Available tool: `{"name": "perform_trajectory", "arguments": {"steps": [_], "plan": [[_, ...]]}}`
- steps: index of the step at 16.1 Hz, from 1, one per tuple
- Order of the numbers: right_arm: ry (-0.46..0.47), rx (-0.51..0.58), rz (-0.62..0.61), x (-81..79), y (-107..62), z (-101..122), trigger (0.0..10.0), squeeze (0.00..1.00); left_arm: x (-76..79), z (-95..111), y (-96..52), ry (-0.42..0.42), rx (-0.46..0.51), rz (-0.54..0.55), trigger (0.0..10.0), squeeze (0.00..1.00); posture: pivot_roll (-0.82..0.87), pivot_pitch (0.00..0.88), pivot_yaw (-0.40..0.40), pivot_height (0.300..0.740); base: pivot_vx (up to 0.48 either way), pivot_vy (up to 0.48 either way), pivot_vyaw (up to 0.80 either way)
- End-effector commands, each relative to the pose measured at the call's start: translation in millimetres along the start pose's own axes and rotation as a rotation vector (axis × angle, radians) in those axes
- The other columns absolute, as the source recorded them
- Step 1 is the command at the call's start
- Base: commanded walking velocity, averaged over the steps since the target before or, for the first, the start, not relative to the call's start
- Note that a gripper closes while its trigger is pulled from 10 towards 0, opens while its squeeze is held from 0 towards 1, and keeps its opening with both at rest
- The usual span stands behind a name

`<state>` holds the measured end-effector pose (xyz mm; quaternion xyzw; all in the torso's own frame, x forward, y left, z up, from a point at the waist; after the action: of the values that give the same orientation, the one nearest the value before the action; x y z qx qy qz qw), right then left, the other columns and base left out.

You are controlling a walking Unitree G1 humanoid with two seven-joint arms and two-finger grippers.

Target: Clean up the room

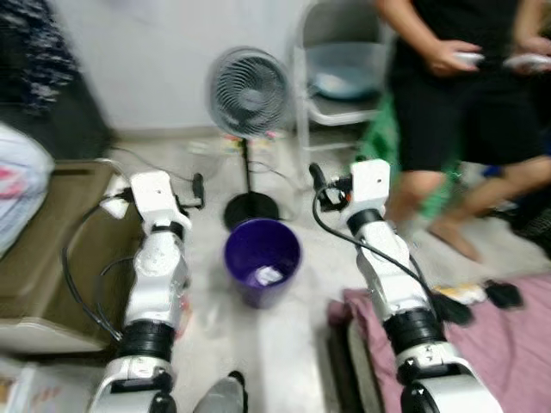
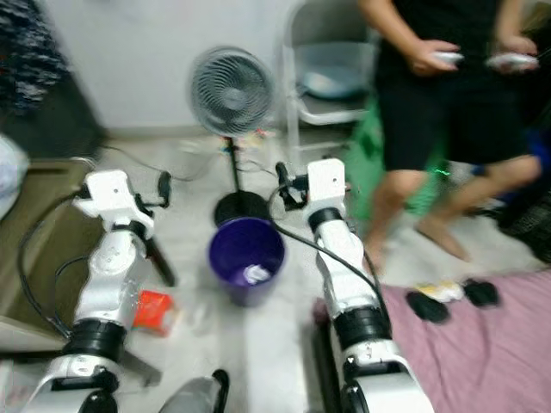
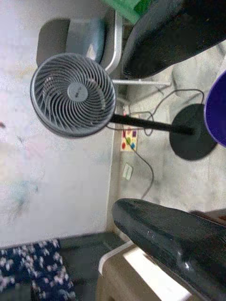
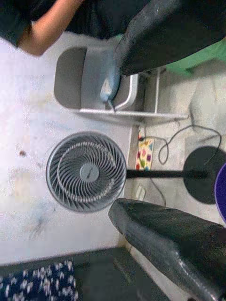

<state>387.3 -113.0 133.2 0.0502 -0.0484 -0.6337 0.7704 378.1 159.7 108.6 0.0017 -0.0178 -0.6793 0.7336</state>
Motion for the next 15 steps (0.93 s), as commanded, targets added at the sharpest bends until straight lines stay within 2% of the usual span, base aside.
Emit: {"name": "perform_trajectory", "arguments": {"steps": [1,15], "plan": [[0.001,0.024,-0.002,-0.3,3.7,7.0,10.0,0.0,1.4,2.9,2.4,0.008,0.001,-0.013,10.0,0.0,0.03,0.0,-0.026,0.74,0.0,0.0,0.8],[-0.007,0.031,0.005,-0.9,4.7,7.2,10.0,0.0,3.4,4.3,5.4,0.008,0.001,-0.02,10.0,0.0,0.03,0.0,-0.023,0.74,0.0,0.0,0.8]]}}
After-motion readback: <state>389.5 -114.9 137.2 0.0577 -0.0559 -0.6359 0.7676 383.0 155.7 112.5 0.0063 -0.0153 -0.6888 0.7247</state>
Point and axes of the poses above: a point about 5 cm out from each wrist's last joint towards the gripper, its own y axis pointing out of the wrist towards the gripper, its own z axis along the axis of the wrist's last joint, x = y × z, the point moved 5 cm from there along y, pointing out of the wrist towards the gripper, and after that the axes turned 4 degrees about y, right-handed, at the moved point
